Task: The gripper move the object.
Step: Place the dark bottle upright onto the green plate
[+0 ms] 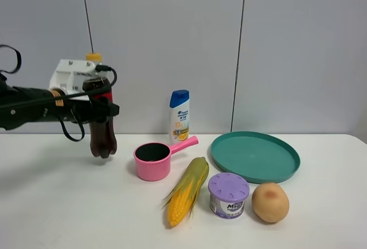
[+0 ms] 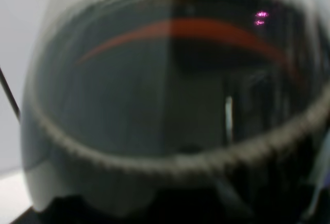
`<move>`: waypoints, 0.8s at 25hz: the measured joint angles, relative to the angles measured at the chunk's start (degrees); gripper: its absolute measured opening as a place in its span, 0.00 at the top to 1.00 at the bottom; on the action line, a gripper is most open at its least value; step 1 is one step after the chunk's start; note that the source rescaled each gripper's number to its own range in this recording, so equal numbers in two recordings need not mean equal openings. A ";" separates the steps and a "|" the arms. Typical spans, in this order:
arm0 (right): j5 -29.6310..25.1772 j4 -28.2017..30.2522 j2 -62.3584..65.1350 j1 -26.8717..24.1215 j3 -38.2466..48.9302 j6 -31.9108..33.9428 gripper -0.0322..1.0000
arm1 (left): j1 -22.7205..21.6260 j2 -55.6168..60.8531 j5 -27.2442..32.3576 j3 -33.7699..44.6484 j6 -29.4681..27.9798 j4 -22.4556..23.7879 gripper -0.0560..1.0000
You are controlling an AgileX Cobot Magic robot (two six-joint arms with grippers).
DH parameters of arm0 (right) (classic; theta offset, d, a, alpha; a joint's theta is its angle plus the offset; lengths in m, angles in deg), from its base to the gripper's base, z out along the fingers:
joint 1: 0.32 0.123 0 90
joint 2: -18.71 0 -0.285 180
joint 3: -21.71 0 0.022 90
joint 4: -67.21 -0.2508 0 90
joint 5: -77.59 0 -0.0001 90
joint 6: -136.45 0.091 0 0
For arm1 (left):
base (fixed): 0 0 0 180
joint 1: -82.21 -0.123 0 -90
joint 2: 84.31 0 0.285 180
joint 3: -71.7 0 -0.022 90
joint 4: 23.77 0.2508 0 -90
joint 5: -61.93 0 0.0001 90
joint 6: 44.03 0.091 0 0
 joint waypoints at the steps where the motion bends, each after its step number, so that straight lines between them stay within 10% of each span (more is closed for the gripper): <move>1: 0.00 0.00 0.00 0.00 0.00 0.00 0.00 | 0.00 2.32 0.92 0.05 -0.27 0.65 0.93; 10: 0.00 0.00 0.00 0.00 0.00 0.00 0.00 | 4.03 22.60 6.48 0.00 -7.50 3.00 0.93; 20: 0.00 0.00 0.00 0.00 0.00 0.00 0.00 | 24.11 25.60 23.93 -11.82 -8.07 3.47 0.93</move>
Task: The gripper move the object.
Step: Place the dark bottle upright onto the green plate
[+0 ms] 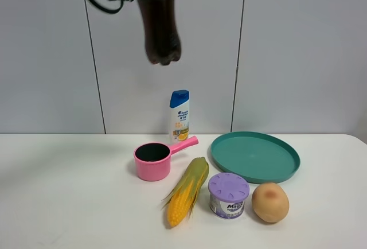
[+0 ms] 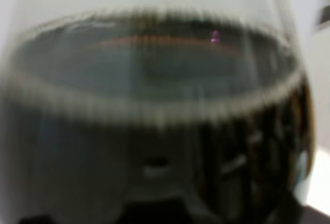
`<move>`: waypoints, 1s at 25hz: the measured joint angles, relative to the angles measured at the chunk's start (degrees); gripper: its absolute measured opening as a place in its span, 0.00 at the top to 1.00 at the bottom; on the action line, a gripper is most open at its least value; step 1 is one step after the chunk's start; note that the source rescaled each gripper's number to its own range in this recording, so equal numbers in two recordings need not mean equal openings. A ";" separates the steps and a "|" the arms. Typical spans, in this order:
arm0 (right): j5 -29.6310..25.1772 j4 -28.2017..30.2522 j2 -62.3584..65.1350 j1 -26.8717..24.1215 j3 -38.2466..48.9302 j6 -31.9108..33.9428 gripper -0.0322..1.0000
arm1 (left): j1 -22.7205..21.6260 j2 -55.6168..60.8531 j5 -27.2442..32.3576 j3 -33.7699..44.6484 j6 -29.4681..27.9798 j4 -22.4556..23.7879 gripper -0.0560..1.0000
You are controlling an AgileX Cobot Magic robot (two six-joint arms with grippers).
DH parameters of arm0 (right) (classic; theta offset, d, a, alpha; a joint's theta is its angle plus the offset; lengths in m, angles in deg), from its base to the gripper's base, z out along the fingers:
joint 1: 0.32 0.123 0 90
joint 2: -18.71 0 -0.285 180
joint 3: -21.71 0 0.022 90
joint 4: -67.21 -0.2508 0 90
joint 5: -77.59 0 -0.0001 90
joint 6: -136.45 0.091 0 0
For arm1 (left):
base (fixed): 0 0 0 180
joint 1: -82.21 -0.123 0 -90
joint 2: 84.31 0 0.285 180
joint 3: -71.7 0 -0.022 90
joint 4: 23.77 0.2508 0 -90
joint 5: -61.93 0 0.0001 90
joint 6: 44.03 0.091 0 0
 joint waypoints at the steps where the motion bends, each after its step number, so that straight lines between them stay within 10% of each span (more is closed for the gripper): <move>1: 0.00 0.00 0.00 0.00 0.00 0.00 0.00 | 1.74 -1.06 0.10 -2.38 0.00 0.00 0.93; 10: 0.00 0.00 0.00 0.00 0.00 0.00 0.00 | 10.92 -17.05 2.96 -22.11 -0.18 -2.36 0.93; 25: 0.00 0.00 0.00 0.00 0.00 0.00 0.00 | 11.51 -39.91 6.05 -33.88 -0.23 -1.17 0.93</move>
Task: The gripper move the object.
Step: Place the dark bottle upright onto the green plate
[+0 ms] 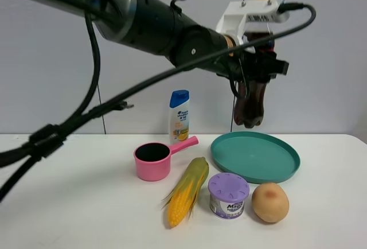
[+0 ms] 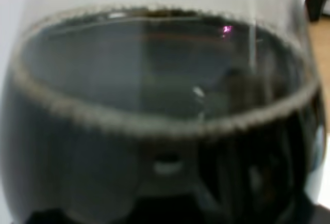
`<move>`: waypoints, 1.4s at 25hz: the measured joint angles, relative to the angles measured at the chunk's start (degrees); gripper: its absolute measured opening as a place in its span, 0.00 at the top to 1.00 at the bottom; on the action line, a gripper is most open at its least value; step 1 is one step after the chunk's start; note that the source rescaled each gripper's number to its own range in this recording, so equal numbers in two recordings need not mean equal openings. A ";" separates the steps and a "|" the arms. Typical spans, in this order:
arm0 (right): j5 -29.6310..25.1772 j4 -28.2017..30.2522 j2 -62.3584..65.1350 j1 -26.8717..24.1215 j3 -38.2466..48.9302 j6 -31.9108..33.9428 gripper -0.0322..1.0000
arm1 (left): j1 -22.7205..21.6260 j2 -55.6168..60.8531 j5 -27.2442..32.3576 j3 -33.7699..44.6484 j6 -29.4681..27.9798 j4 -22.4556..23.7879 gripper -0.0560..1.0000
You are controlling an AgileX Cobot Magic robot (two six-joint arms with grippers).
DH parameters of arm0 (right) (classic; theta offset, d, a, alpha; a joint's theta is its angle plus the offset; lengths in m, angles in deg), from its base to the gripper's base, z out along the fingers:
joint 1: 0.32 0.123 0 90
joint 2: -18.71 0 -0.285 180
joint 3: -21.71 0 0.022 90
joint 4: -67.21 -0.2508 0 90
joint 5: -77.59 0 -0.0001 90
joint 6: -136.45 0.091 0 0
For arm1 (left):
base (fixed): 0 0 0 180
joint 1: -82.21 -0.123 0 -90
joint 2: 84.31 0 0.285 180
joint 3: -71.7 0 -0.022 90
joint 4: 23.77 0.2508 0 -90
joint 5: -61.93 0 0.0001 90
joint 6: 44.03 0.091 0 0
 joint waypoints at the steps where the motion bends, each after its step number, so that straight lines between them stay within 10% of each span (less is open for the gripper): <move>1: 0.00 0.00 0.00 0.00 0.00 0.00 0.00 | 0.00 -1.06 -0.87 0.00 0.00 0.00 0.93; 35: 0.00 0.00 0.00 0.00 0.00 0.00 0.00 | -3.22 -13.05 -15.71 -0.09 0.39 0.67 0.93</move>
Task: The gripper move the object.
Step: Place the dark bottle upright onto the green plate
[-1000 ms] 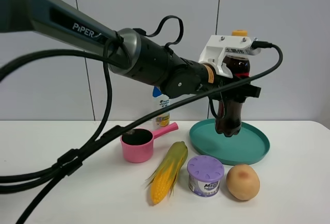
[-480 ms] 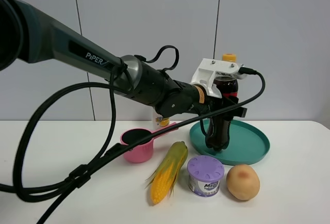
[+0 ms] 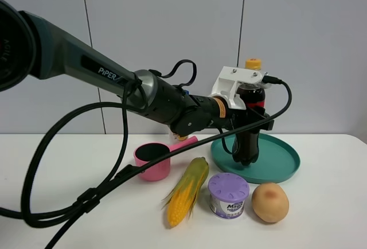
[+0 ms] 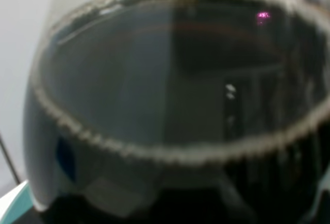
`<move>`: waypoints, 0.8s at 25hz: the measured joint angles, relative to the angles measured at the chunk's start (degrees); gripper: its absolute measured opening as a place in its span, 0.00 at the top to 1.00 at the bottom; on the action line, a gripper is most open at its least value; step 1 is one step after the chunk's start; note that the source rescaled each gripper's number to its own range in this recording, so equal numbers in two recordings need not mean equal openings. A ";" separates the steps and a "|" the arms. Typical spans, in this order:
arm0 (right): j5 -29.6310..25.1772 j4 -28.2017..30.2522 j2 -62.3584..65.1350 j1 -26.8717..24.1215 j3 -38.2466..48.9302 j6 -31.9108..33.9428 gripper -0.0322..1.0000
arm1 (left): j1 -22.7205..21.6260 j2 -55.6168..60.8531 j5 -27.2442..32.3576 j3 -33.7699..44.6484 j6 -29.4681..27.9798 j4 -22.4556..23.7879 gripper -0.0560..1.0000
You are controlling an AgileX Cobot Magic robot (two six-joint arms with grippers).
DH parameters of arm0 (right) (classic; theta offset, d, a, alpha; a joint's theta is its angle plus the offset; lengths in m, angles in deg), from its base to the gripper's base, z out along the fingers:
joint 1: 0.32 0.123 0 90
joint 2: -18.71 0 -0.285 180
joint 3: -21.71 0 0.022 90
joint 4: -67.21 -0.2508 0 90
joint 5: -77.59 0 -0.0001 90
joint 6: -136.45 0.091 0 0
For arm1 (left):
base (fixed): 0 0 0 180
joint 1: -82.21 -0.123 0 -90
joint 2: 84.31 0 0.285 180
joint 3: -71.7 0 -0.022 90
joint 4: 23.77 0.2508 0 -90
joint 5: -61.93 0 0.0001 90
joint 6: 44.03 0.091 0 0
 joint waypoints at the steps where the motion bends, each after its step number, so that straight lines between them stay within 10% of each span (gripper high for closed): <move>1: 0.00 0.00 0.00 0.00 0.00 0.00 0.00 | 0.00 -0.23 -0.19 0.00 0.00 0.00 0.93; 17: 0.00 0.00 0.00 0.00 0.00 0.00 0.00 | -0.17 -0.67 0.67 0.00 0.00 0.00 0.92; 20: 0.00 0.00 0.00 0.00 0.00 0.00 0.00 | -0.22 -0.54 -1.43 -0.21 -0.16 0.00 0.65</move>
